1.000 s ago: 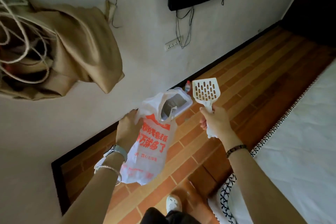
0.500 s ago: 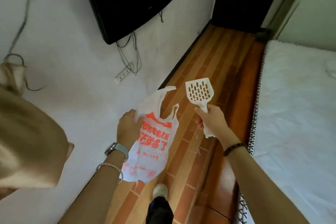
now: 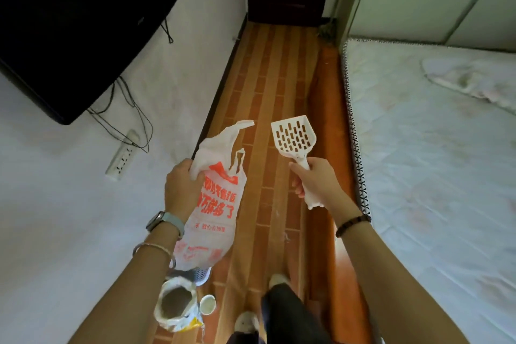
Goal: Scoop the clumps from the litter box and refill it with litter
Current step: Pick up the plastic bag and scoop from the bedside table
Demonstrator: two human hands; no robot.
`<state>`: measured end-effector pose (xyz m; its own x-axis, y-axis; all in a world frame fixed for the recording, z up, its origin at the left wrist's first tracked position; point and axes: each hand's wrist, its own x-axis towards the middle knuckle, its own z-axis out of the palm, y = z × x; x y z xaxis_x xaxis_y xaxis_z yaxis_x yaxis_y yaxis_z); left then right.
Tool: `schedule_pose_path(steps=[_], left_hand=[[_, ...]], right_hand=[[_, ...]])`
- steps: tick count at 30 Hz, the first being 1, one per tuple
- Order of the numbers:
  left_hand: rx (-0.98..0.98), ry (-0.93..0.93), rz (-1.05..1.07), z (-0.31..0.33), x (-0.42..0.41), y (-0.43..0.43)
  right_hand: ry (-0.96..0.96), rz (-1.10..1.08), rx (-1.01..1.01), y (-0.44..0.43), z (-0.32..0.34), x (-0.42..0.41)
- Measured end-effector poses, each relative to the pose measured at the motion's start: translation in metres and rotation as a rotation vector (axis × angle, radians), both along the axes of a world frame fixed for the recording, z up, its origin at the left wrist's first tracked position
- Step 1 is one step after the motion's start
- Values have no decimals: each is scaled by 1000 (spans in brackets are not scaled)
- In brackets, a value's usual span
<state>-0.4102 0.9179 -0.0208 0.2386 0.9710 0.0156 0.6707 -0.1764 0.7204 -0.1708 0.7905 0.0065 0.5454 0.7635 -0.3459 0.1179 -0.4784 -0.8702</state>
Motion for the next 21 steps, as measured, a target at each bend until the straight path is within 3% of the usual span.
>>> schedule_pose_path(steps=[9, 21], left_hand=[[-44, -10, -35, -9, 100, 95], [-2, 58, 188, -8, 202, 234]], right_hand=[[36, -14, -23, 99, -16, 96], [-60, 239, -27, 279, -3, 219]])
